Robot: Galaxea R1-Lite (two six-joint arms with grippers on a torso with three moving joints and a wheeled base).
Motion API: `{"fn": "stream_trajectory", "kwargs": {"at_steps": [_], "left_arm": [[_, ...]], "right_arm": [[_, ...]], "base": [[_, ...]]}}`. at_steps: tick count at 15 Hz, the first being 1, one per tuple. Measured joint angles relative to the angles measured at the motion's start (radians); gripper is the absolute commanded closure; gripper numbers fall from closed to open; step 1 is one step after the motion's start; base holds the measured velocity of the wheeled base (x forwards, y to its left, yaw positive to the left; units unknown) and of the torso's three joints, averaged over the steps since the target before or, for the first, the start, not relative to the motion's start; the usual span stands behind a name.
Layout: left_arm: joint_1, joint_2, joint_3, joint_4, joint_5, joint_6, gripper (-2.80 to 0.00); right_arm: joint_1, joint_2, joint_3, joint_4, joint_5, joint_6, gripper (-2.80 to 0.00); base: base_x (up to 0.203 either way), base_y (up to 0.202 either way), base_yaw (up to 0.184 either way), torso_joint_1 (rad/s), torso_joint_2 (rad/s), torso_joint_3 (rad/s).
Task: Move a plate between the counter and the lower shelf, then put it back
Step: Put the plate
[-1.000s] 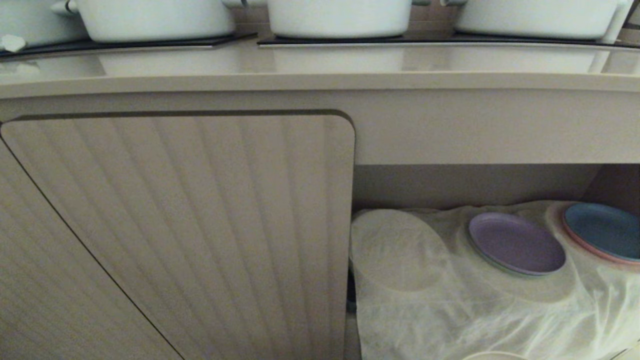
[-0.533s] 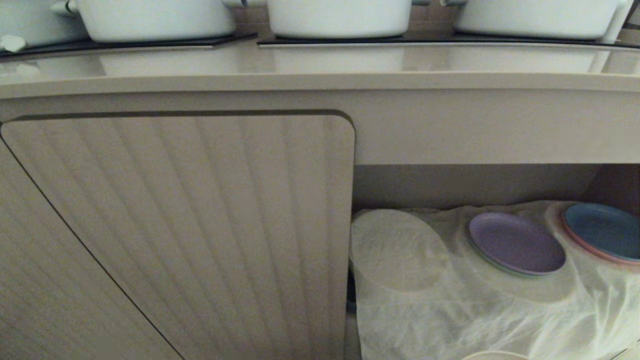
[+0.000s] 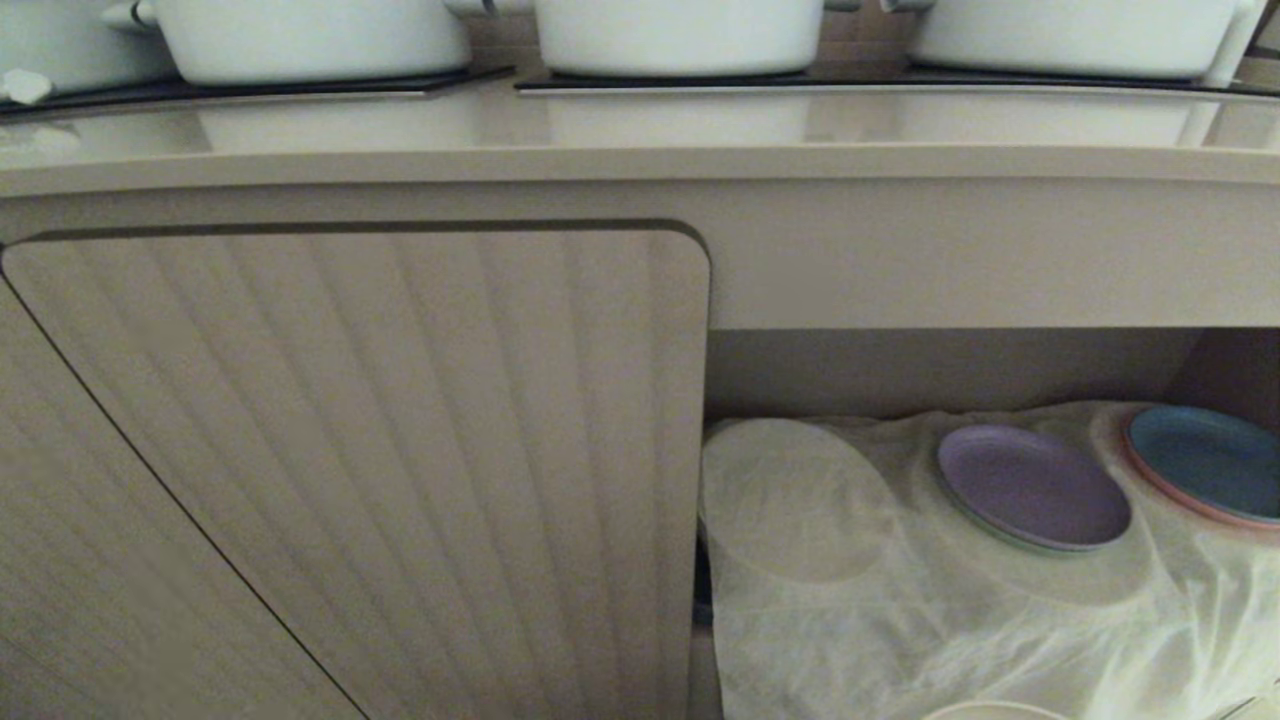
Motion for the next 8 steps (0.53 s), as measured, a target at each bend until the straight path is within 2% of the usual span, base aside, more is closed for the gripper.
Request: {"fn": "stream_trajectory", "kwargs": {"at_steps": [5,8], "left_arm": [[0.000,0.000,-0.001,0.000,-0.001,0.001,0.00],[0.001,0.000,-0.001,0.001,-0.001,0.002,0.00]], "right_arm": [[0.000,0.001,0.002,0.001,0.000,0.000,0.00],[0.000,0.000,0.003,0.001,-0.001,0.000,0.00]], "base": [[0.000,0.000,0.000,0.000,0.00,0.000],[0.000,-0.166,-0.007,0.005,0.00,-0.001]]}}
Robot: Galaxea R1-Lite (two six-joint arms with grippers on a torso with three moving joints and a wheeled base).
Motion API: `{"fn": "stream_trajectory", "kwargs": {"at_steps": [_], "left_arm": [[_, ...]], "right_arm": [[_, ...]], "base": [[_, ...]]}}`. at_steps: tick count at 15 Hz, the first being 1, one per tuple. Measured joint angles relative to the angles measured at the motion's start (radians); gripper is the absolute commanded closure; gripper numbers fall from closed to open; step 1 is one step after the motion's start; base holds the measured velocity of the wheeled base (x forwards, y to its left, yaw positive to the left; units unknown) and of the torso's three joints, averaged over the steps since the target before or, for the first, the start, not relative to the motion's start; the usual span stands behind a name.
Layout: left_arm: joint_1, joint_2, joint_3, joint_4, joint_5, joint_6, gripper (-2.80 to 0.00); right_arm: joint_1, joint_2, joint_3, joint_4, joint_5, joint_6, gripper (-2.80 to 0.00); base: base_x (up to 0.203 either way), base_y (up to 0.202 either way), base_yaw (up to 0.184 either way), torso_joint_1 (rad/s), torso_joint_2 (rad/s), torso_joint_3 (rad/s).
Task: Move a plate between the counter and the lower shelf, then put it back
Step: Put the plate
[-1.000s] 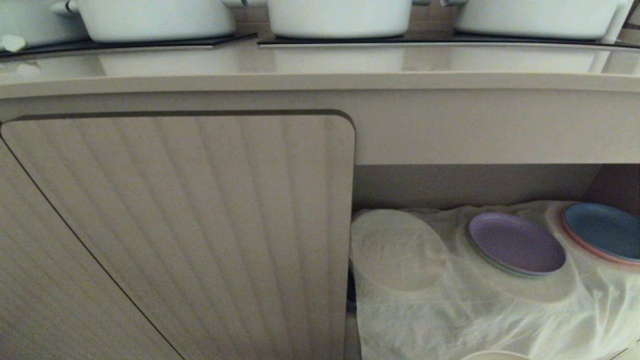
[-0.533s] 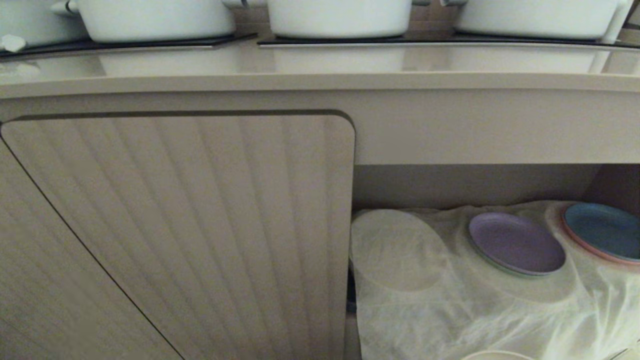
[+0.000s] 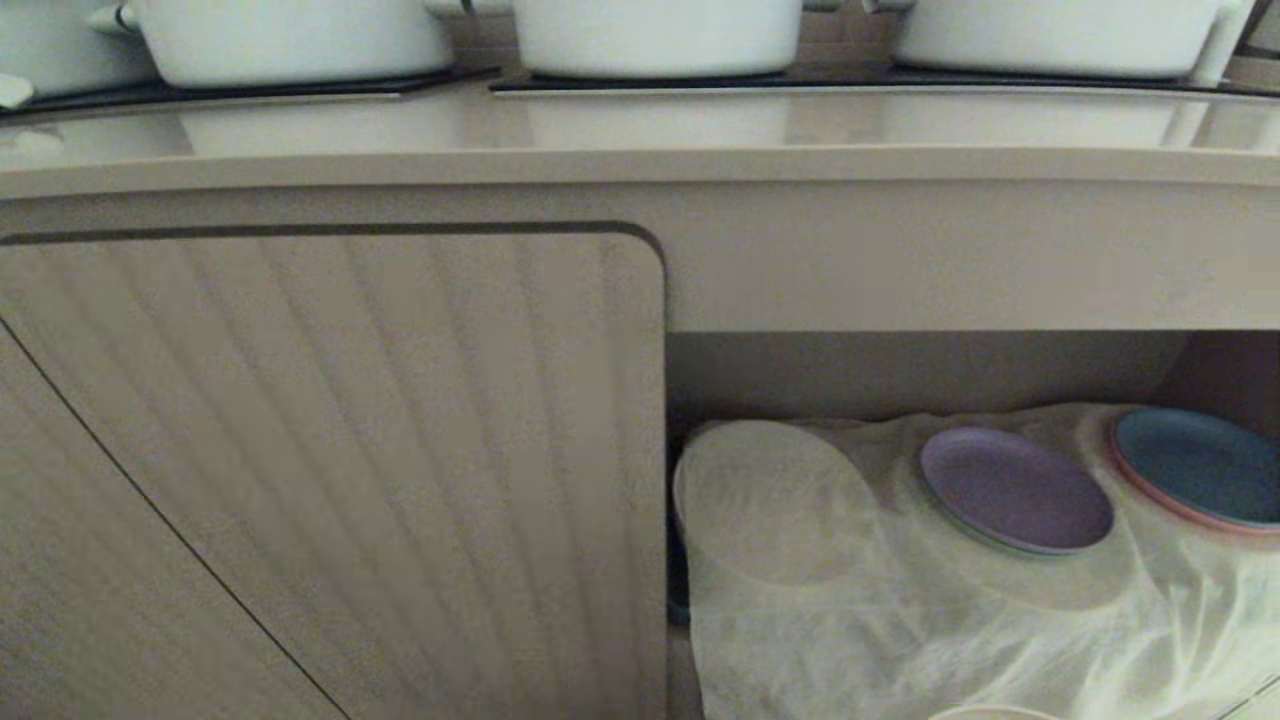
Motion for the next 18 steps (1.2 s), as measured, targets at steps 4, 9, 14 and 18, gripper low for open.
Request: {"fn": "stream_trajectory", "kwargs": {"at_steps": [4,9,14,18], "left_arm": [[-0.001,0.000,0.000,0.000,0.000,0.000,0.00],[-0.001,0.000,0.000,0.000,0.000,0.001,0.00],[-0.001,0.000,0.000,0.000,0.000,0.001,0.00],[-0.001,0.000,0.000,-0.001,0.000,-0.001,0.00]], "right_arm": [[0.000,-0.001,0.000,0.001,0.000,0.000,0.00],[0.000,-0.001,0.000,0.001,0.001,0.000,0.00],[0.000,-0.005,0.000,0.002,0.001,-0.001,0.00],[0.000,-0.006,0.000,0.003,0.000,-0.001,0.00]], "base": [[0.000,-0.194,0.000,0.004,0.00,0.005],[0.000,-0.194,-0.001,0.002,0.00,0.001],[0.000,-0.193,-0.001,0.003,0.00,0.003],[0.000,-0.179,0.000,0.002,0.00,0.000]]}}
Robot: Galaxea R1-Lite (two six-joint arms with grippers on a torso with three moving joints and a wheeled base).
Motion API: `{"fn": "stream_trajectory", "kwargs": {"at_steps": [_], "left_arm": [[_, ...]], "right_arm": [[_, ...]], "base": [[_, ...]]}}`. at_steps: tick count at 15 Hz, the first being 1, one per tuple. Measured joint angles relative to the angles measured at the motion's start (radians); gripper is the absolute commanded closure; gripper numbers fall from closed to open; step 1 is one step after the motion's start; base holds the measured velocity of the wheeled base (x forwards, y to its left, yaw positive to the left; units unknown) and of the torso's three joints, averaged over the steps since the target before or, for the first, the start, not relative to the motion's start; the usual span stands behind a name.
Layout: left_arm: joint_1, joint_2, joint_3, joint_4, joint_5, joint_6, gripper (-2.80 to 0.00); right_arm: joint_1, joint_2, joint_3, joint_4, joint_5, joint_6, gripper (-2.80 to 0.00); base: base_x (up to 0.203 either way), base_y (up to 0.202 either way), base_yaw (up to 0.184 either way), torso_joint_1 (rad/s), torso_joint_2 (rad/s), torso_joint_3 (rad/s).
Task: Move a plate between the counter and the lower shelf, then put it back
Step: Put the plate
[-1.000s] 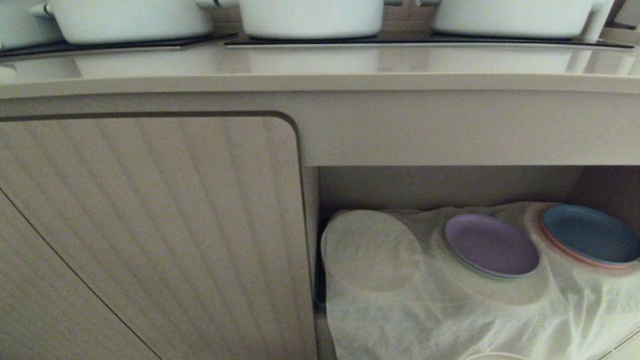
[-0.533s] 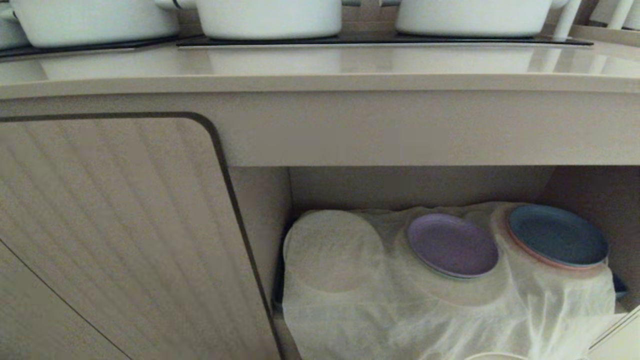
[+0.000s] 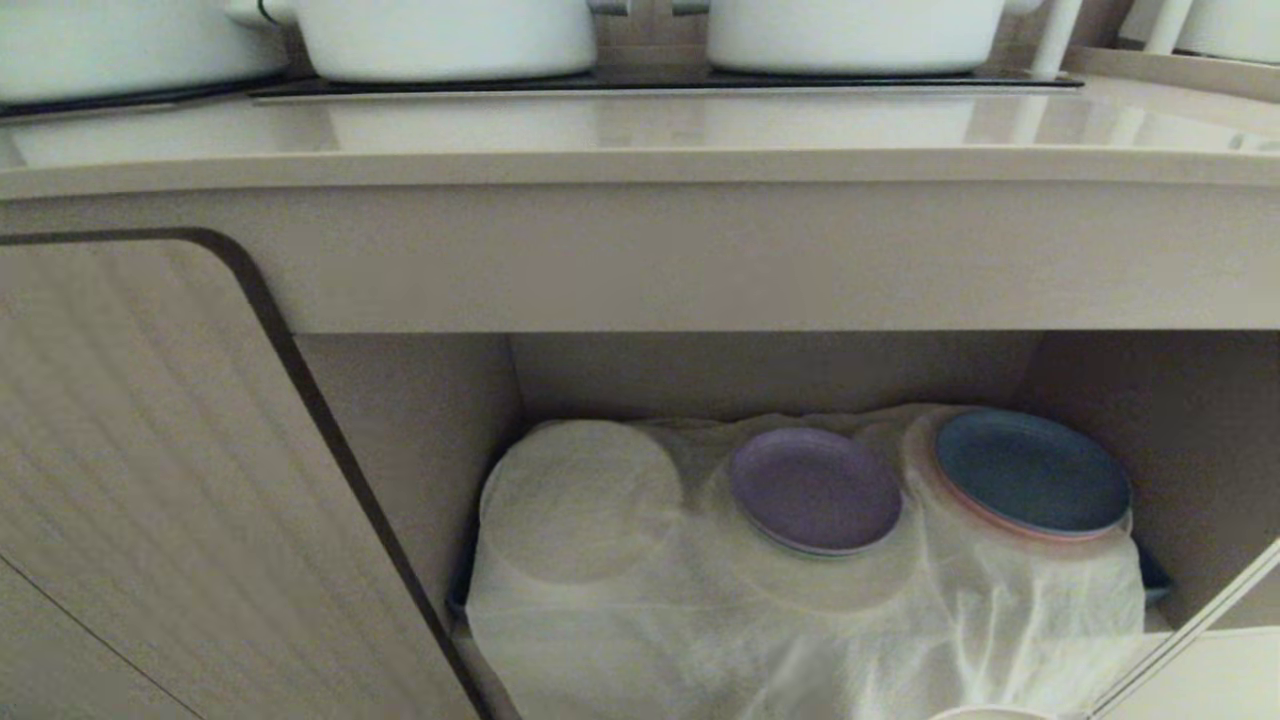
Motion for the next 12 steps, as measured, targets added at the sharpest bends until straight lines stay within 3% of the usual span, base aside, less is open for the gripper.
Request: {"fn": "stream_trajectory", "kwargs": {"at_steps": [12], "left_arm": [[0.000,0.000,0.000,-0.001,0.002,-0.011,0.00]], "right_arm": [[0.001,-0.040,-0.008,0.040,0.002,0.000,0.00]], "base": [[0.000,-0.007,0.001,0.000,0.00,0.000]]}}
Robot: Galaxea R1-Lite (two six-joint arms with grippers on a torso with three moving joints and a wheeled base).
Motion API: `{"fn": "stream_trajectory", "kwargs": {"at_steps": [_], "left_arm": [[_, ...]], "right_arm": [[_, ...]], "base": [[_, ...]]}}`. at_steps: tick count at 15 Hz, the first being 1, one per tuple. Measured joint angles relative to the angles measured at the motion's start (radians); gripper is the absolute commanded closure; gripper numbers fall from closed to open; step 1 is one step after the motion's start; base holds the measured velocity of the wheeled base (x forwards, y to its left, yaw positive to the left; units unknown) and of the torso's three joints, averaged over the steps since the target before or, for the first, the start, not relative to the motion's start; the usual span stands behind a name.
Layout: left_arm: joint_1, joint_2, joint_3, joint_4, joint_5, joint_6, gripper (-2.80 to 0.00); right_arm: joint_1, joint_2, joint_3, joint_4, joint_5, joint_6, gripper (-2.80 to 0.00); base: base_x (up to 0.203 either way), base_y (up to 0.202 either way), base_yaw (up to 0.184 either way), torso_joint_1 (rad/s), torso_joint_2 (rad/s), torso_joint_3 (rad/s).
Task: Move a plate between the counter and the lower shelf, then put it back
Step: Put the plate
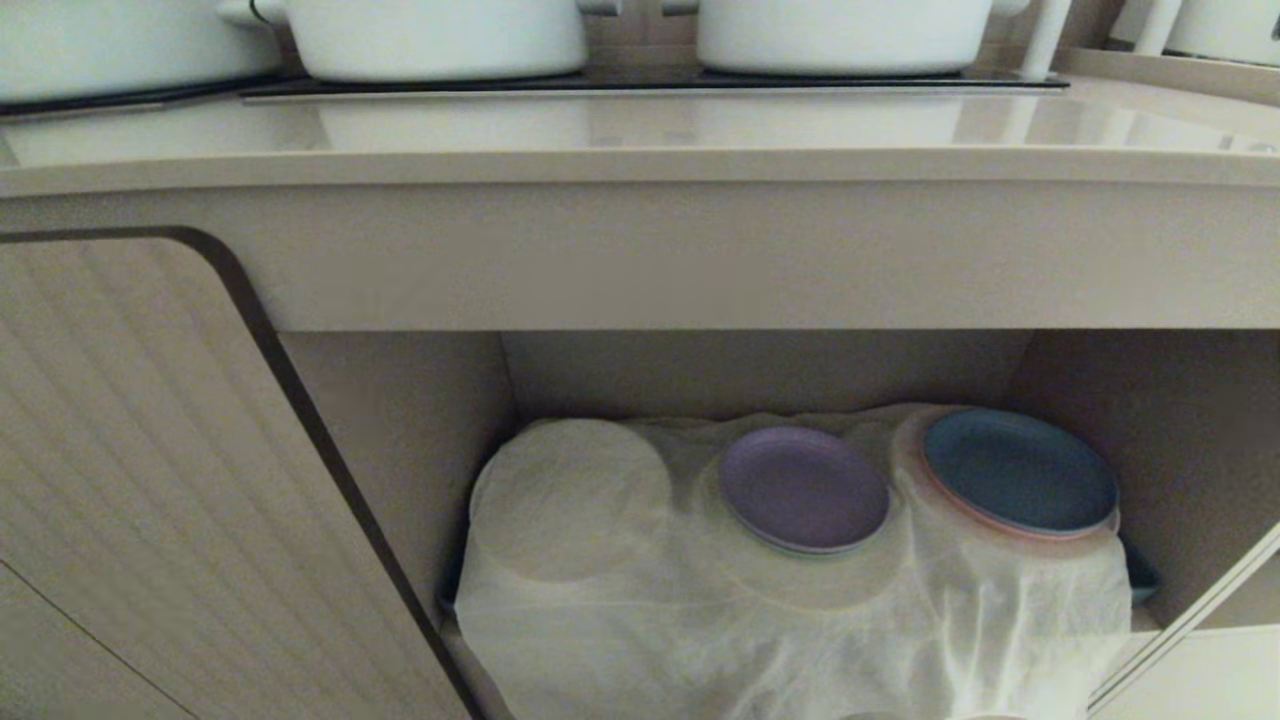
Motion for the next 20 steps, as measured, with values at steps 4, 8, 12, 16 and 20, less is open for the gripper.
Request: {"fn": "stream_trajectory", "kwargs": {"at_steps": [4,8,12,16,20], "left_arm": [[0.000,0.000,0.000,0.000,0.000,0.000,0.00],[0.000,0.000,0.000,0.000,0.000,0.000,0.00],[0.000,0.000,0.000,0.000,0.000,0.000,0.00],[0.000,0.000,0.000,0.000,0.000,0.000,0.00],[0.000,0.000,0.000,0.000,0.000,0.000,0.00]], "right_arm": [[0.000,-0.059,-0.026,0.086,0.002,-0.001,0.00],[0.000,-0.121,-0.044,0.122,-0.004,-0.001,0.00],[-0.001,-0.185,-0.083,0.215,-0.007,-0.006,0.00],[-0.001,-0.257,-0.129,0.321,-0.007,-0.008,0.00],[0.000,-0.286,-0.145,0.357,-0.009,-0.007,0.00]], "base": [[0.000,0.000,0.000,0.000,0.00,0.000],[0.000,0.000,0.000,0.000,0.00,0.000],[0.000,0.000,0.000,0.000,0.00,0.000],[0.000,0.000,0.000,0.000,0.00,0.000],[0.000,0.000,0.000,0.000,0.00,0.000]]}}
